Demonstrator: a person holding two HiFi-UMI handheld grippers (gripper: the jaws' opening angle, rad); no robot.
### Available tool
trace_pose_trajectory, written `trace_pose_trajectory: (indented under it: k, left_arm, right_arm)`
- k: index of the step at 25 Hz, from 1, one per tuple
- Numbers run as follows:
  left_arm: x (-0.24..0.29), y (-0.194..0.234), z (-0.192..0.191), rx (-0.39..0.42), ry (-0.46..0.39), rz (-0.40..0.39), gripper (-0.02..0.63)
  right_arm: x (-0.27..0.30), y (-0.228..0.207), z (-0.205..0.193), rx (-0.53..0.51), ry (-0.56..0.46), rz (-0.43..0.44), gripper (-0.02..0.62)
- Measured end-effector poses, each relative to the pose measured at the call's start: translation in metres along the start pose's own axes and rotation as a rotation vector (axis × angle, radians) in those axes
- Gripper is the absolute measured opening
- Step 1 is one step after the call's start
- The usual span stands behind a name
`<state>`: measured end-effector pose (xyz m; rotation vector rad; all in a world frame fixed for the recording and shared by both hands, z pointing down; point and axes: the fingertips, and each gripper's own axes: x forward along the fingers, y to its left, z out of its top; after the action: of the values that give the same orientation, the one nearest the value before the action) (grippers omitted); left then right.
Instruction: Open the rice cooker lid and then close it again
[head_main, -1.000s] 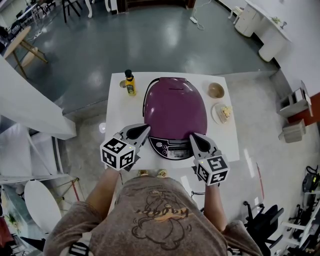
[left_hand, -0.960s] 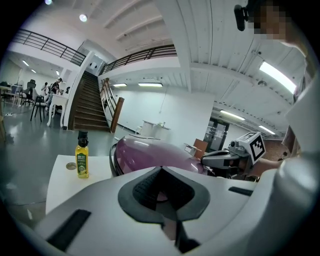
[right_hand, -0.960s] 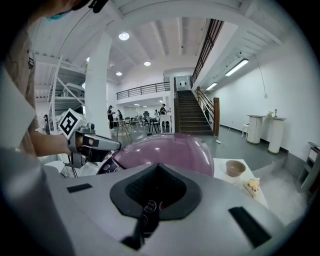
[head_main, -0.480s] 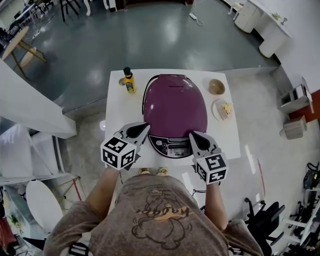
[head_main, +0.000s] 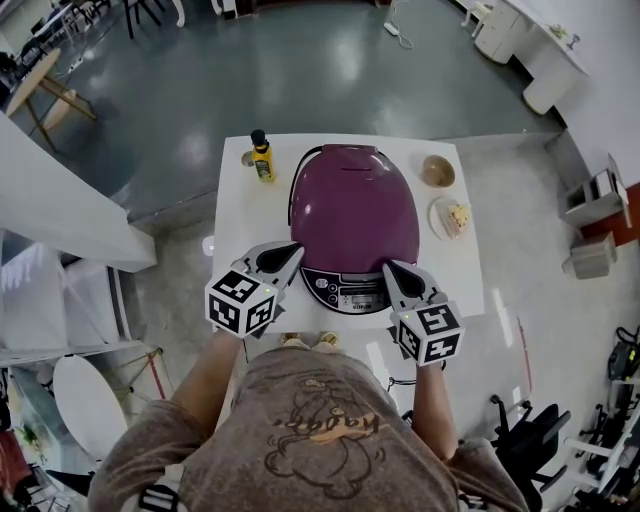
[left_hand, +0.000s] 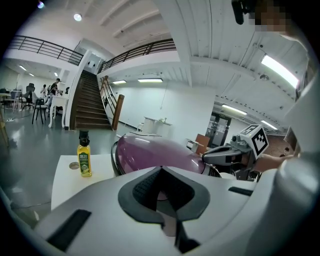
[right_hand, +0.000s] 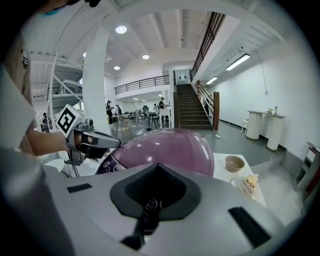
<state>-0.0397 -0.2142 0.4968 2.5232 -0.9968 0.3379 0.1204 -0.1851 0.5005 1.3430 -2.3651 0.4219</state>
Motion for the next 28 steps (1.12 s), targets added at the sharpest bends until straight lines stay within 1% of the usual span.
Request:
trace_pose_trajectory:
  k: [4, 6, 8, 10, 13, 16, 21, 24, 28]
  left_arm:
    - [0.0, 0.0, 0.0, -0.003, -0.002, 0.009, 0.021]
    - [0.0, 0.0, 0.0, -0.03, -0.005, 0.006, 0.021]
    - [-0.001, 0.001, 0.0, -0.059, -0.01, 0.011, 0.021]
    - [0.0, 0.0, 0.001, -0.071, -0.014, 0.027, 0.021]
    - [-0.002, -0.004, 0.007, -0.081, -0.042, 0.047, 0.023]
    - [-0.008, -0.008, 0.015, -0.096, -0.094, 0.071, 0.023]
    - [-0.019, -0.013, 0.017, -0.093, -0.117, 0.115, 0.023]
    - [-0.025, -0.019, 0.023, -0.08, -0.135, 0.118, 0.023]
    - [-0.033, -0.026, 0.025, -0.049, -0.157, 0.111, 0.023]
  right_arm:
    - [0.0, 0.0, 0.001, -0.004, -0.004, -0.001, 0.005]
    - [0.0, 0.001, 0.001, -0.019, -0.01, -0.013, 0.006]
    - [-0.001, 0.002, 0.001, -0.049, -0.02, -0.025, 0.006]
    - [-0.002, 0.001, 0.001, -0.09, -0.038, -0.026, 0.008]
    - [-0.005, 0.003, 0.003, -0.133, -0.078, -0.001, 0.006]
    - [-0.009, 0.001, 0.005, -0.092, -0.126, 0.033, 0.006]
    - [-0.009, 0.0, 0.005, -0.048, -0.152, 0.081, 0.005]
    - [-0.013, -0.002, 0.006, -0.032, -0.164, 0.081, 0.006]
    - [-0.026, -0.005, 0.01, 0.003, -0.203, 0.058, 0.005]
